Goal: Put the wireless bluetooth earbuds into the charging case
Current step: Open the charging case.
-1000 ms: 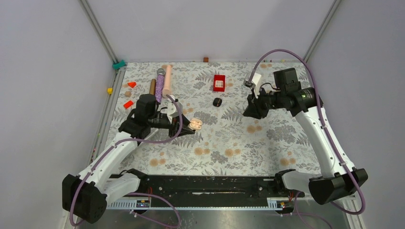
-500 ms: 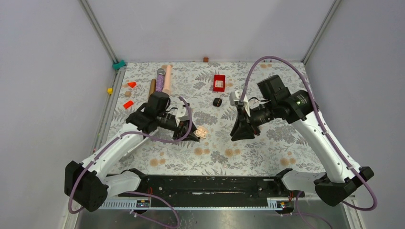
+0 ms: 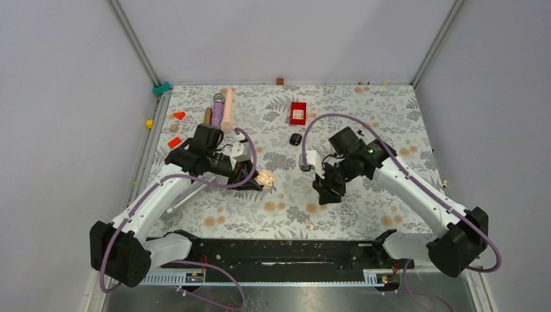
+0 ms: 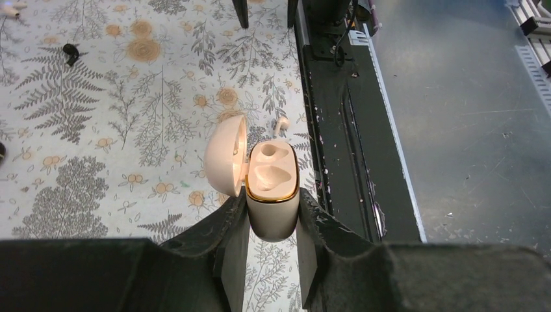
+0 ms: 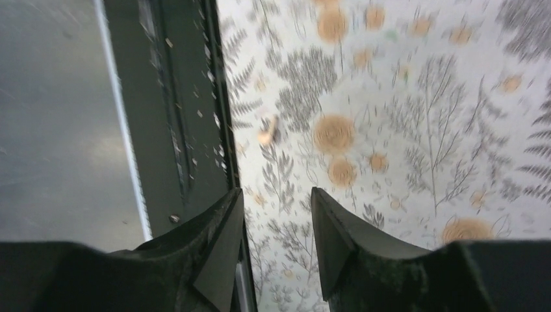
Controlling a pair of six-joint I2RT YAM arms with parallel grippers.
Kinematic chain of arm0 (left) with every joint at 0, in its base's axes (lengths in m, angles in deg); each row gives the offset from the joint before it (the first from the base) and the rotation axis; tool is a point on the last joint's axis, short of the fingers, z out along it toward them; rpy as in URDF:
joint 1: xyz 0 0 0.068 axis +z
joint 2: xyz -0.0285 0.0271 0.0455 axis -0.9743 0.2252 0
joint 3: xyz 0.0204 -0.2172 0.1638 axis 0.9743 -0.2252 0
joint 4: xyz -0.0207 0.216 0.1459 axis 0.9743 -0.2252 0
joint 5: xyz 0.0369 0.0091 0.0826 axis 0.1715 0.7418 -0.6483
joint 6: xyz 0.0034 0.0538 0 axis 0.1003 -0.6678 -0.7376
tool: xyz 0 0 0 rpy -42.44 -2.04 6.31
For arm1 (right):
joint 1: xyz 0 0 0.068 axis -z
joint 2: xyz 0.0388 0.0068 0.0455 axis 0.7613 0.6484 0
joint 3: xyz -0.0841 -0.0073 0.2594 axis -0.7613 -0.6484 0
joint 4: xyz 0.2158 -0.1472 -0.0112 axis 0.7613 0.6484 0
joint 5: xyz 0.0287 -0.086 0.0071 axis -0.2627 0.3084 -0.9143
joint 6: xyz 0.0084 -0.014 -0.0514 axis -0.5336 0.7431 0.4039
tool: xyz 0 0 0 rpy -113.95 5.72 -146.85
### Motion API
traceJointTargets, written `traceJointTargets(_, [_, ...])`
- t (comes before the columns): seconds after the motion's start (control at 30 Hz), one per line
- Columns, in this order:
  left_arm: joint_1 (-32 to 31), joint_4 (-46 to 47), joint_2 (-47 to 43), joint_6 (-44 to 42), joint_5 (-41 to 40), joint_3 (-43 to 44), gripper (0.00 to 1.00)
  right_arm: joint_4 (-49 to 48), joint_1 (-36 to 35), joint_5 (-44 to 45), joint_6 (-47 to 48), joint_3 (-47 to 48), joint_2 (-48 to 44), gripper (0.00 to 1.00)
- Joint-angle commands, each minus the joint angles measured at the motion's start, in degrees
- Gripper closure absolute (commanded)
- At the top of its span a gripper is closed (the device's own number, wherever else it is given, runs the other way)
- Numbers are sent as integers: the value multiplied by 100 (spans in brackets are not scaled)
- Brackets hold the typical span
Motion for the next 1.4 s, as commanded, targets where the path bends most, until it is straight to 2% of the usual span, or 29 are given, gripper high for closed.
traceJointTargets(0.0, [248,-341,-212,-508,439,306,100,-704,-151,1100,564,-843,29,49])
traceJointTargets(0.07, [305,-350,-347,-577,339,260,100,-1195,-181,1302,349,-1058,213,49])
traceJointTargets(0.2, [423,-337,-514,-571,291,214,100,-1340,-224,1062,-416,-853,876,48])
traceJointTargets(0.27, [475,-336,-540,-564,309,214,100,-1489,-304,908,-638,-935,1077,42])
traceJointTargets(0.4, [544,-337,-544,-593,315,199,100,-2330,-797,1203,-612,-1738,904,33])
traceJointTargets(0.47, [573,-337,-562,-621,319,190,100,-2790,-1000,1345,-649,-2126,719,32])
traceJointTargets(0.6, [603,-340,-626,-651,327,163,100,-3058,-1204,1682,-816,-2369,507,32])
traceJointTargets(0.8, [615,-338,-741,-679,267,140,100,-2903,-1635,2391,-1226,-2192,1131,30])
traceJointTargets(0.93, [615,-340,-780,-685,240,124,100,-2691,-1790,2395,-1352,-2044,1484,27])
traceJointTargets(1.2, [627,-336,-774,-727,217,109,100,-2541,-2032,2326,-1437,-1958,1572,26])
traceJointTargets(1.37, [619,-336,-781,-733,223,109,100,-2649,-2057,2694,-1444,-1775,1511,26])
